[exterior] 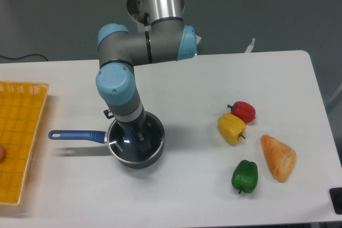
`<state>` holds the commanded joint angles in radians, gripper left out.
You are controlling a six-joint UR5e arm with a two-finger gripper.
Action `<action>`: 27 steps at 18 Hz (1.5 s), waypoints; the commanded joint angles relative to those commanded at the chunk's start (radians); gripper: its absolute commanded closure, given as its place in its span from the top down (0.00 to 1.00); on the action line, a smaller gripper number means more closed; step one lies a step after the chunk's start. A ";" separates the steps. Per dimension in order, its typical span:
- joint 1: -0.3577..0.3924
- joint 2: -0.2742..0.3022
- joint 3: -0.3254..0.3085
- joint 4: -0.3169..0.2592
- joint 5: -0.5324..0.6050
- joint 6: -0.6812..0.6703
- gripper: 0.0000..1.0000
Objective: Open the lid
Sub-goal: 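Close the gripper on the blue knob of the glass lid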
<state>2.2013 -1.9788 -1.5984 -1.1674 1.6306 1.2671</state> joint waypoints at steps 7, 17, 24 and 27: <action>-0.002 -0.003 0.000 0.002 -0.002 0.002 0.99; -0.003 -0.003 -0.002 0.000 -0.003 0.002 0.85; -0.008 -0.003 -0.002 0.002 -0.003 0.002 0.75; -0.008 -0.003 -0.002 0.002 -0.003 0.002 0.74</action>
<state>2.1936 -1.9819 -1.5999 -1.1658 1.6276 1.2686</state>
